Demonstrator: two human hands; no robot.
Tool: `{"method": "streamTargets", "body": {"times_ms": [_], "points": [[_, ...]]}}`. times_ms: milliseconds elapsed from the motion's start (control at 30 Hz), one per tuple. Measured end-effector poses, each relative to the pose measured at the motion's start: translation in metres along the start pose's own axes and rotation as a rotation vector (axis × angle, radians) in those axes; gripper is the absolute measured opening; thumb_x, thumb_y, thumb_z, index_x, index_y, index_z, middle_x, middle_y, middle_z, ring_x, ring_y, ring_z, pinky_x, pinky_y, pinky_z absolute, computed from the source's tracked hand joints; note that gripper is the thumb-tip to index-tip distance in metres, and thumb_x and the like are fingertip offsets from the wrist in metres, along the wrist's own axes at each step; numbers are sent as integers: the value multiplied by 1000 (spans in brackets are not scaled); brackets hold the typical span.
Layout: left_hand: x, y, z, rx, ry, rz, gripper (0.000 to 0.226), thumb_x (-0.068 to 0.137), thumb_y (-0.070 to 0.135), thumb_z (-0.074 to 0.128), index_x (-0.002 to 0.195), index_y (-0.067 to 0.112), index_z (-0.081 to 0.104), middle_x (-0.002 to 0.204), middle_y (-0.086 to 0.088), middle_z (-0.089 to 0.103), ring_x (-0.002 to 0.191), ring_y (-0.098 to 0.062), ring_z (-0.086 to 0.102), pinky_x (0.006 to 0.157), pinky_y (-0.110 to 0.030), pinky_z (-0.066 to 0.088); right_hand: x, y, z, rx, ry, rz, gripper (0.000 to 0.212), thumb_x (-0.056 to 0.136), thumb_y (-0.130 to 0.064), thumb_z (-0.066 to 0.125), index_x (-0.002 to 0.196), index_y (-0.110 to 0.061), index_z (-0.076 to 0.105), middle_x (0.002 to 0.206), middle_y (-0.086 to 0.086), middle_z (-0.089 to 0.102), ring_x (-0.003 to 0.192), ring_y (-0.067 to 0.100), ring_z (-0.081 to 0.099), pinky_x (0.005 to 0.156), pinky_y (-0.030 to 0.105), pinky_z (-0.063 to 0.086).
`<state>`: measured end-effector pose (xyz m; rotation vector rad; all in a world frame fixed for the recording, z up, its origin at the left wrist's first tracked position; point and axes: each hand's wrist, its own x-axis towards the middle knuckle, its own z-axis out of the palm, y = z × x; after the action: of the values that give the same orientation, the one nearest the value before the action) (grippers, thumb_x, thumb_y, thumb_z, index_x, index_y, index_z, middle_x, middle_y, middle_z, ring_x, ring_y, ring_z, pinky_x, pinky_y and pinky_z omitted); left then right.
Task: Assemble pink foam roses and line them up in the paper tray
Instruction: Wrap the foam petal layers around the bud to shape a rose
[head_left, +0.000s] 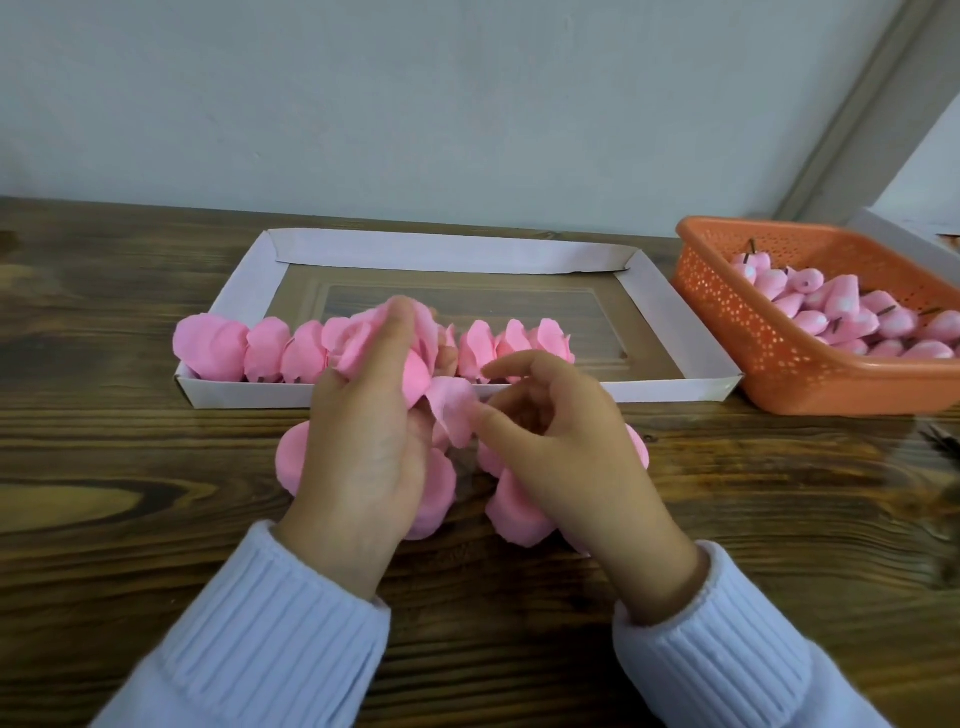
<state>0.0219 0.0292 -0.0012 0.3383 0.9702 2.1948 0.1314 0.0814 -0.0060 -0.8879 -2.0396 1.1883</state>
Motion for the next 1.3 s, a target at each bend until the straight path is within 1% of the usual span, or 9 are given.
{"method": "streamTargets", "body": {"times_ms": [167,400,533,667,800,933,1067,1200,1300], "points": [[-3,-2,3,-107,-59,-77,34,95,21,57,65,7,62,64,-2,63,59,-10,66,57,-25,56,-2,-2,1,-117,-75,-28,9,80,-37,64,88,-33,63,85,-10,62,76,1,55,65,10,41],[-4,-3,1,83,-84,4,31,94,28,57,69,9,55,67,-4,61,71,-17,65,66,-33,56,-4,-3,3,91,88,-142,11,88,-12,64,78,-13,59,62,4,62,59,27,62,61,41,53],[-5,-5,0,200,-70,72,38,97,23,56,60,11,56,67,-5,64,70,-26,66,64,-36,52,-10,-5,8,-67,252,-394,17,87,-12,64,79,-24,56,55,-11,59,51,8,58,53,20,47],[-7,-10,-4,358,-108,148,27,85,35,63,76,9,63,75,-10,65,73,-27,64,70,-41,56,-12,-7,9,-109,361,-523,15,86,-10,67,80,-22,60,57,-18,55,52,0,58,51,14,45],[-13,-13,-4,519,-161,216,13,83,40,69,76,29,72,73,4,72,73,-10,70,64,-27,58,-11,-5,7,-49,435,-461,15,84,-8,67,75,-18,62,54,-22,51,48,-6,52,52,4,34],[-15,-14,-3,582,-243,258,15,89,29,67,76,36,72,75,10,72,72,-2,70,61,-15,53,-10,-6,6,32,460,-372,11,83,-16,66,74,-20,63,49,-12,55,45,1,53,50,9,37],[-15,-13,-3,564,-337,212,5,80,38,70,81,35,75,82,6,74,80,-5,71,67,-19,54,-8,-6,3,133,440,-292,11,83,-15,70,76,-19,62,54,-4,62,45,7,56,49,12,40],[-14,-13,-4,559,-486,157,24,75,45,68,92,29,74,91,5,75,89,-9,71,74,-21,55,-8,-7,0,220,447,-296,10,83,-10,72,82,-12,62,55,-3,60,47,6,55,50,17,43],[-14,-11,-5,568,-588,58,39,70,42,73,106,28,69,103,1,75,101,-16,70,85,-35,57,-8,-9,-3,336,448,-301,9,84,-17,69,80,-14,62,60,4,62,53,9,57,51,23,47]]}}
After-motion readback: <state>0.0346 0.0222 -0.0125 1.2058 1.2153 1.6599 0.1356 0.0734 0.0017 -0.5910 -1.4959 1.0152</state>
